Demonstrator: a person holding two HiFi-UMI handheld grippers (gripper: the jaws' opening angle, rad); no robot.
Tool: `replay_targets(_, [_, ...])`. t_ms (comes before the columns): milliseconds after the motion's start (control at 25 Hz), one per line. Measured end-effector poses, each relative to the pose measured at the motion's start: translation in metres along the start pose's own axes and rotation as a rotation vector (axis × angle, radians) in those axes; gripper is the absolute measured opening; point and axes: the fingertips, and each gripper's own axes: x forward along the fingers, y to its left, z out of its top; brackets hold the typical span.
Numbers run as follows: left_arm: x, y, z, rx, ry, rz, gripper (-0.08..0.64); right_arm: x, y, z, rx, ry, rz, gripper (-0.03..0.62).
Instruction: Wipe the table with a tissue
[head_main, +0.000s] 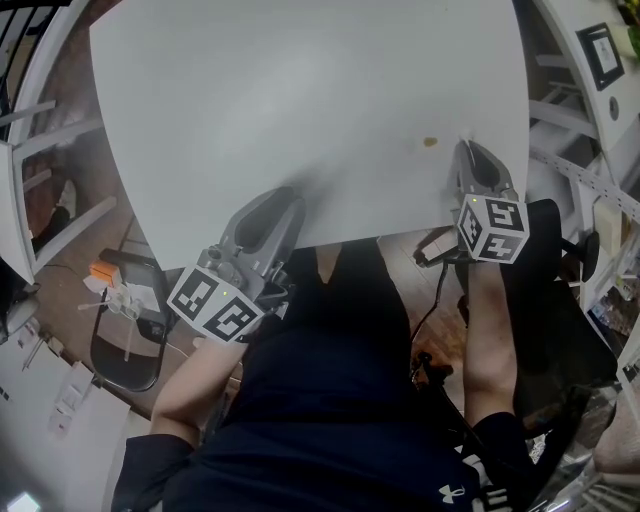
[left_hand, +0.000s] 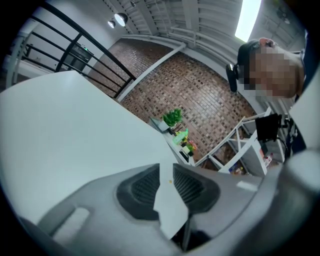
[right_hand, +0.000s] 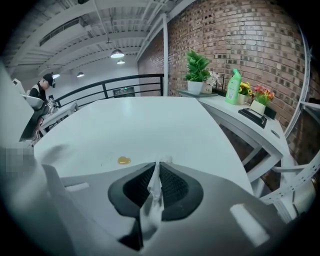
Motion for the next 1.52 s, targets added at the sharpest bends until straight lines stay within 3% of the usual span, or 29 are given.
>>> replay_targets(320, [-0.017,0.015,0.009,-0.014,-0.013,0.013,0.083,0.003,0.033,0.004,0.048,0.008,0.093,0.028])
replay_targets(1520, [-0.069,0.033,0.011,-0.042,-0.059,0.031,0.083,0.008,0.139,-0.003,0.004,0.040,0.255,0.028])
